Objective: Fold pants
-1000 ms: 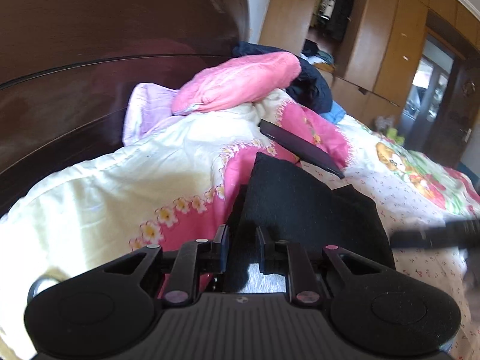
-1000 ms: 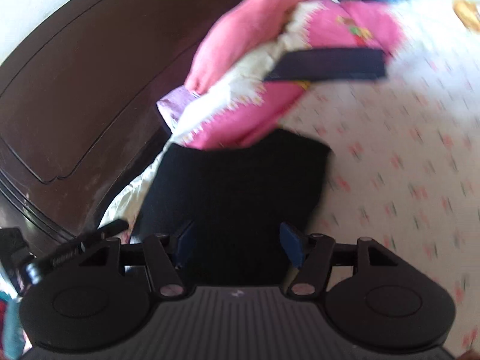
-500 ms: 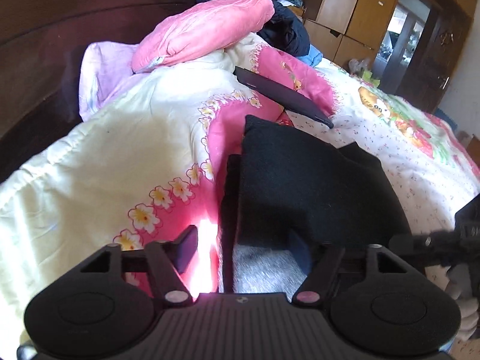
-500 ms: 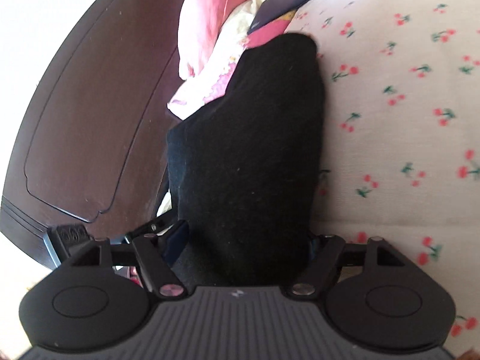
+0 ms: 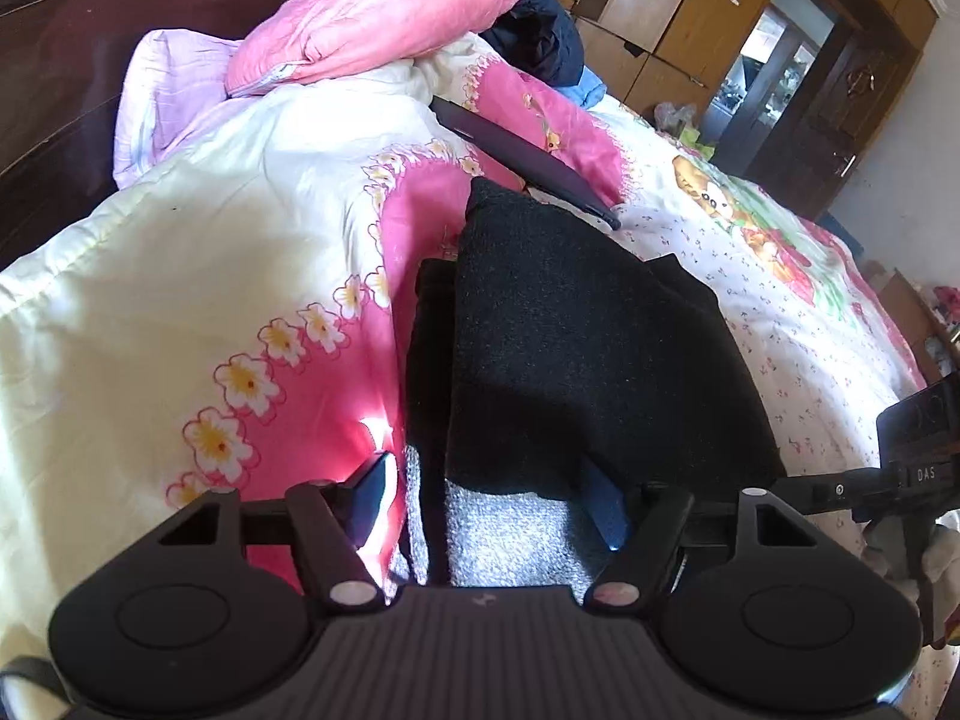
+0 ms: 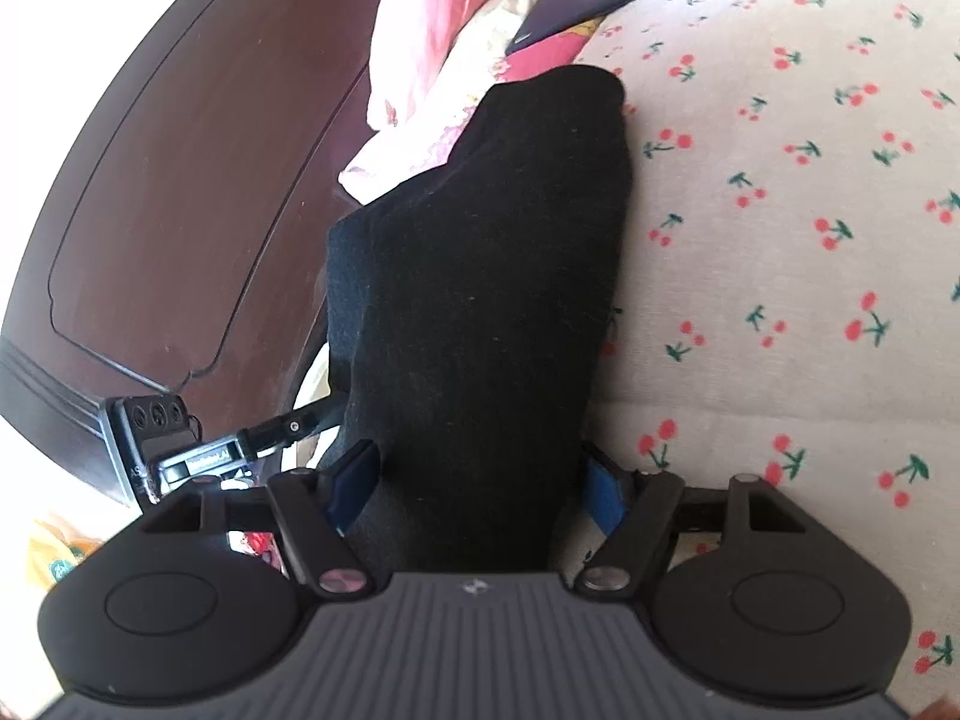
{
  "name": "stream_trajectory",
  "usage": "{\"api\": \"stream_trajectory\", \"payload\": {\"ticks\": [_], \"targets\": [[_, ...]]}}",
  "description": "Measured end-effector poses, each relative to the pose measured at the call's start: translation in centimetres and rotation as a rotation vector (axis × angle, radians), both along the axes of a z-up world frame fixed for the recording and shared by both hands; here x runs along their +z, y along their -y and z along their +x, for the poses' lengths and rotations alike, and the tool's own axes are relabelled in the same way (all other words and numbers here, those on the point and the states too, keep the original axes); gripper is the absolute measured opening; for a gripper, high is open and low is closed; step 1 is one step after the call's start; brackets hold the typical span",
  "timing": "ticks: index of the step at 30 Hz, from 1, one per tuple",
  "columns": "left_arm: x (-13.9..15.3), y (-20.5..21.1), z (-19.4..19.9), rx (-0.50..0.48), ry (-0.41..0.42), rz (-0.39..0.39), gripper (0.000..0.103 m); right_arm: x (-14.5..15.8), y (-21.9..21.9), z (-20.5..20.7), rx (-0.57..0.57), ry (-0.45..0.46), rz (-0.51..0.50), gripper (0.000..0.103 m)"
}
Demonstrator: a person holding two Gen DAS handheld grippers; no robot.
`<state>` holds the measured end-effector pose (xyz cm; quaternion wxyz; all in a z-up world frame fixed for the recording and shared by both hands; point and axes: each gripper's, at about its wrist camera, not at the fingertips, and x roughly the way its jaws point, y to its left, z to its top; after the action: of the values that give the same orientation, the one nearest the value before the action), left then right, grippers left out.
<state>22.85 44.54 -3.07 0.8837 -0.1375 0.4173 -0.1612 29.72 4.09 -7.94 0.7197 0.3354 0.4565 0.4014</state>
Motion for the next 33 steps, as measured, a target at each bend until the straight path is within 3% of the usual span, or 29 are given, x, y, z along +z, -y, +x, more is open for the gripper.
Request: {"api": "stream_trajectory", "payload": {"ticks": [3,6,8,11,14,16,19,21,22,23,24,26,28,33], "targets": [[-1.3,0.0,1.1,0.001,-0.040,-0.061,0.098,-1.2,-0.6,0.6,-0.028,-0.032,0.078,0.074],[-2.1,0.1,1.6,0.017,-0.045,-0.107,0.099,-1.5,-2.0,1.6,-0.046,-0.052,0.118,0.075],[-1.9,0.6,1.2,0.010,-0.023,-0.091,0.098,-1.2,-2.5,1.8,-0.038,-0.039,0.115,0.075],[-1.7,0.4,0.9,-0.008,-0.010,-0.086,0.095,-0.7,-2.5,1.3,-0.035,-0.048,0.128,0.063],[-1.7,-0.2,1.0,-0.015,-0.033,-0.114,0.090,0.1,-2.4,0.9,-0.008,-0.037,0.173,0.059],[-1.4,-0.2,0.5,-0.024,-0.013,-0.107,0.088,0.0,-2.4,1.1,0.007,-0.018,0.166,0.058],[-2.4,0.7,1.7,0.009,-0.042,-0.104,0.093,-1.7,-4.6,3.0,-0.005,-0.080,0.129,0.060],[-2.6,1.5,1.9,0.040,-0.039,-0.078,0.094,-1.3,-5.4,3.2,-0.023,-0.078,0.107,0.059],[-2.5,1.6,1.6,0.052,-0.033,-0.087,0.093,-0.7,-5.3,3.0,-0.018,-0.070,0.091,0.046],[-2.2,1.5,1.1,0.061,-0.027,-0.106,0.090,-0.4,-4.8,2.7,-0.019,-0.088,0.100,0.030],[-1.7,1.6,0.4,0.060,-0.019,-0.121,0.088,-0.3,-4.1,2.7,-0.021,-0.127,0.136,0.028],[-0.5,2.4,-0.7,0.036,0.000,-0.138,0.085,0.5,-2.6,2.0,-0.019,-0.142,0.189,0.026],[0.4,3.9,-1.2,0.003,0.001,-0.143,0.084,1.9,-1.2,1.0,-0.024,-0.096,0.166,0.026],[1.3,9.2,-0.9,-0.101,0.001,-0.201,0.081,3.7,5.2,-1.1,-0.072,-0.092,0.130,0.026]]}}
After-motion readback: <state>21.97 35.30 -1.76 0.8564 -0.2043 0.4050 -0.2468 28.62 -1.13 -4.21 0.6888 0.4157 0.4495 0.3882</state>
